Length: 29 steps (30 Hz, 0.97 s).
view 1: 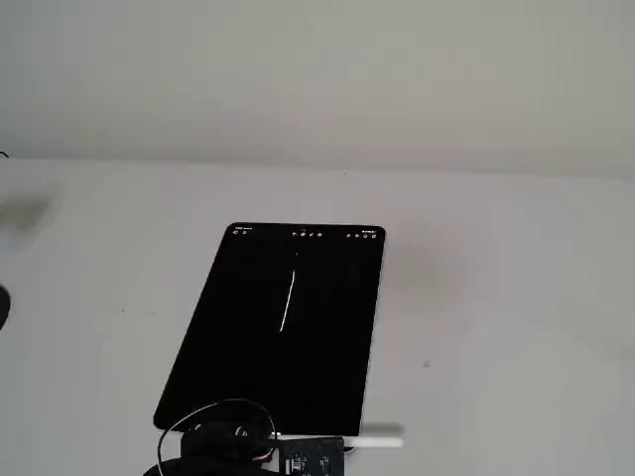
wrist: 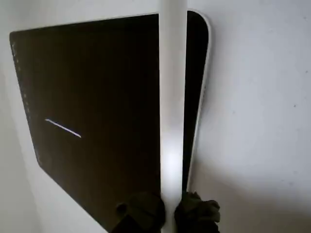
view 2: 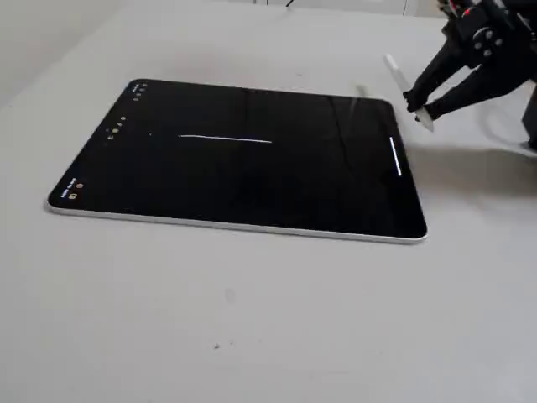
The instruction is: Draw a line in the middle of the ipad using the apple pencil
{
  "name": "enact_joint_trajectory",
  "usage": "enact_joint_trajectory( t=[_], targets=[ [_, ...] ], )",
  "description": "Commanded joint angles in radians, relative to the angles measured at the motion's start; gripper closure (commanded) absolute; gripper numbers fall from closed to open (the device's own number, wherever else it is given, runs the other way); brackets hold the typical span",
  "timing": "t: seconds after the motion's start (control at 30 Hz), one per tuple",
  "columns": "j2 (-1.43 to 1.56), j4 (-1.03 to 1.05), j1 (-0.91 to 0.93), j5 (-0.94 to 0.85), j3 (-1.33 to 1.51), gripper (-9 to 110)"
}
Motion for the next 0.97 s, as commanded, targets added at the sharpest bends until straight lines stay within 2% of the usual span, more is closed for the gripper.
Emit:
enact_joint_trajectory(
  t=[0.0, 0.93],
  targets=[
    [0.009, -0.003, -0.008, -0.018, -0.006, 101],
    [0.009, -0.003, -0.008, -0.018, -0.006, 101]
  ],
)
